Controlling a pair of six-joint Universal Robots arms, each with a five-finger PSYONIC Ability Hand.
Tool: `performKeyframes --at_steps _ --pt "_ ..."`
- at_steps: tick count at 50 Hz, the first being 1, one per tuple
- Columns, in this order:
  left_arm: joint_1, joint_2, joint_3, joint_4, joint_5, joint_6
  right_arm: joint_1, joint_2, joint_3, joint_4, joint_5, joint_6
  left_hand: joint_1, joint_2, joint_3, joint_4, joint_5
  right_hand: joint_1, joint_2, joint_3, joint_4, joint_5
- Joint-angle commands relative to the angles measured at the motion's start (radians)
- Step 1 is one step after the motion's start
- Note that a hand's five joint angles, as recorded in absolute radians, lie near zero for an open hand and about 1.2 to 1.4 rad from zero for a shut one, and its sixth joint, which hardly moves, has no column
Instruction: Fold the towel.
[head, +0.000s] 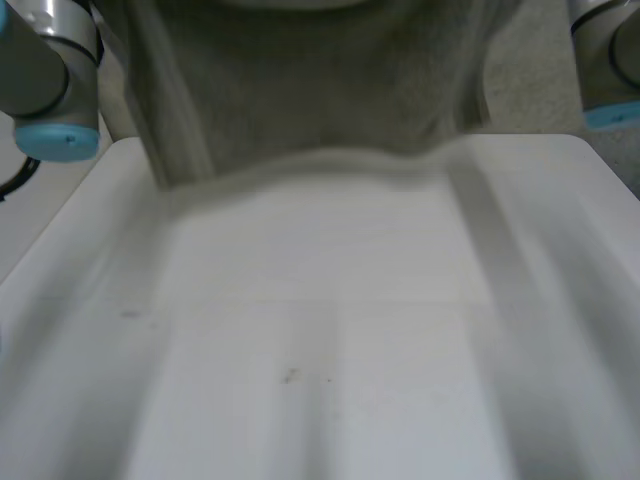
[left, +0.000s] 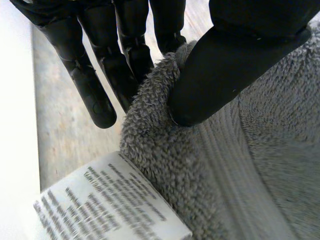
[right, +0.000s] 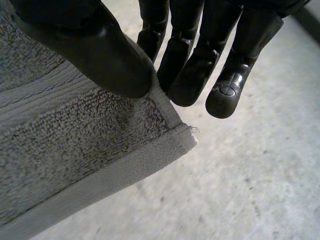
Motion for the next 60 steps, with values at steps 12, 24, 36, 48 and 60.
performKeyframes --at_steps 12,24,36,48,60 --pt "0.051 0.174 -0.795 -0.039 0.173 -0.034 -0.031 -0.089 0.670 0.431 -0.196 -0.165 0.195 0.178 0.180 0.178 0.188 0.050 0.065 0.061 0.053 0.030" --pt "0.105 0.214 -1.175 0.065 0.249 0.202 -0.129 -0.161 1.137 0.245 -0.202 -0.293 0.195 0.178 0.180 0.178 0.188 0.050 0.065 0.061 0.053 0.030" --pt "0.208 0.612 -1.463 0.010 0.257 0.229 -0.235 -0.532 1.415 0.263 -0.187 -0.296 0.195 0.178 0.180 0.178 0.188 0.050 0.065 0.061 0.053 0.030" --pt "0.243 0.988 -1.640 -0.144 0.424 0.229 -0.350 -0.920 1.561 0.550 -0.213 -0.309 0.195 0.178 0.180 0.178 0.188 0.050 0.065 0.061 0.053 0.030" --pt "0.251 0.698 -1.501 -0.121 0.420 0.232 -0.293 -0.652 1.412 0.373 -0.230 -0.297 0.195 0.178 0.180 0.178 0.188 0.050 0.065 0.061 0.053 0.030"
